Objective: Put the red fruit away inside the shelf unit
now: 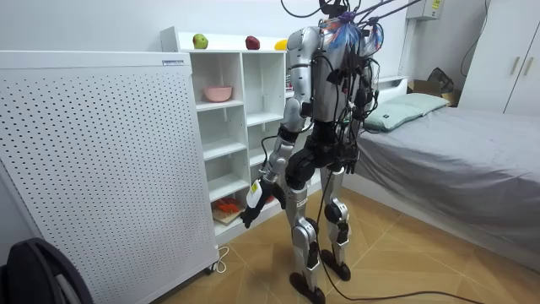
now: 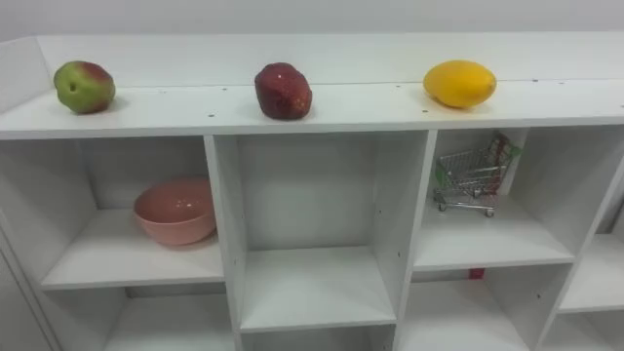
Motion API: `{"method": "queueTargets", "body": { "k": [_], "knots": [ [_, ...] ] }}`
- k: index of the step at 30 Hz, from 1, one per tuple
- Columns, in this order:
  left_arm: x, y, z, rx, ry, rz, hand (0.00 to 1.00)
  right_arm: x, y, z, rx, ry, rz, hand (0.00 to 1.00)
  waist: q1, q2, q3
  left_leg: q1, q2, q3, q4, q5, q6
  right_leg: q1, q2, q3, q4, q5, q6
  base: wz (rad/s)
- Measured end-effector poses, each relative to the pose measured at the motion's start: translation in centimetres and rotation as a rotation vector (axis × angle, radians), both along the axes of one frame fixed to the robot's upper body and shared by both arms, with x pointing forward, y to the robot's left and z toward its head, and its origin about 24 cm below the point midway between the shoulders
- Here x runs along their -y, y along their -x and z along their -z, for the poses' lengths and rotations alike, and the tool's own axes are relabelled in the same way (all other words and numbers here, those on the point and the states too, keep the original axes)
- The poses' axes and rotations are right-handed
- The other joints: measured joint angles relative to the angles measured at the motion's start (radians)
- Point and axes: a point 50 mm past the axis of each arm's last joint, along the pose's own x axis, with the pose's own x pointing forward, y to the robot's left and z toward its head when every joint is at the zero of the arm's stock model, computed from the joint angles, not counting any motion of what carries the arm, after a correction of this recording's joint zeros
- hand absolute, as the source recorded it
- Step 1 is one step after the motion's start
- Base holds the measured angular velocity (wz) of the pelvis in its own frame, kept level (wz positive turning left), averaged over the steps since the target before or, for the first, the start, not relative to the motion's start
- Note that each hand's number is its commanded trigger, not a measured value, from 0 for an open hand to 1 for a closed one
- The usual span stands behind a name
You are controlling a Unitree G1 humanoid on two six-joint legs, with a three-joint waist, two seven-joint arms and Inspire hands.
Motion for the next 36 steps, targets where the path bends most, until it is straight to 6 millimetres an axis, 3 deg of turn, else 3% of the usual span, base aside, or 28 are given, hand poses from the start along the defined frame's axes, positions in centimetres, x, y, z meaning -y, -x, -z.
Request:
{"method": "queueTargets", "body": {
  "k": [8,13,17,19,24,28,30,31,36],
  "knots": [
    [0.0,-0.3,0.0,0.008,-0.001,0.0,0.0,0.0,0.2,0.1,0.001,-0.017,0.086,0.0,0.001,-0.001,-0.0002,-0.001,0.0,0.0,-0.001,0.0,0.0,-0.003,0.0,0.002,0.0,0.0,0.0,0.0],
    [0.0,-0.4,0.0,0.014,0.0,-0.011,0.0,0.2,0.4,0.1,0.044,-0.037,0.32,0.0,-0.001,-0.001,-0.0006,0.0,0.0,0.001,-0.003,0.0,0.0,0.0,0.0,-0.001,-0.004,0.0,0.0,0.0],
    [-0.4,-0.2,-0.1,0.037,-0.015,-0.05,0.0,1.8,-1.2,-0.6,0.178,-0.016,0.608,0.0,-0.005,-0.006,-0.0031,0.005,0.0,0.006,-0.005,0.0,0.0,-0.001,0.002,0.011,-0.001,0.0,0.0,-0.03],
    [-0.9,-0.3,-0.3,0.071,-0.047,-0.08,0.0,4.0,-3.9,-2.4,0.38,0.015,0.843,0.0,-0.03,-0.007,-0.0019,0.006,-0.002,0.011,-0.003,0.0,0.001,0.001,-0.002,0.006,0.002,-0.001,0.002,0.0],
    [-1.5,-0.2,-0.6,0.097,-0.064,-0.092,0.0,8.2,-10.1,-8.4,0.799,0.082,1.112,0.0,-0.034,-0.011,0.0004,0.003,-0.003,0.014,0.0,-0.001,0.003,-0.012,0.0,0.021,0.002,-0.002,0.006,-0.03],
    [-1.6,0.2,-0.6,0.093,-0.075,-0.102,0.0,9.4,-12.9,-13.1,1.016,0.167,1.124,0.0,-0.029,-0.018,-0.001,-0.002,-0.004,0.014,-0.004,-0.002,0.003,-0.014,0.0,0.021,0.004,-0.002,0.006,0.0],
    [-1.6,0.3,-0.7,0.087,-0.077,-0.102,0.0,9.6,-14.3,-16.3,1.15,0.22,1.101,0.0,-0.029,-0.011,-0.0034,-0.019,-0.004,0.013,-0.001,-0.001,0.004,-0.026,0.0,0.019,0.005,-0.001,0.006,0.0],
    [-1.6,0.2,-0.7,0.087,-0.079,-0.098,0.0,9.6,-14.6,-17.1,1.18,0.238,1.092,0.0,-0.03,-0.012,-0.0018,-0.023,-0.004,0.013,0.001,-0.001,0.004,-0.029,0.0,0.016,0.006,-0.001,0.006,0.04],
    [-1.1,0.1,-0.6,0.085,-0.068,-0.069,0.0,8.8,-17.4,-24.7,1.488,0.428,0.959,0.0,-0.023,-0.011,-0.0006,-0.034,-0.004,0.014,0.004,-0.001,0.004,-0.045,-0.002,0.006,0.021,-0.001,0.006,0.01]
  ]
}}
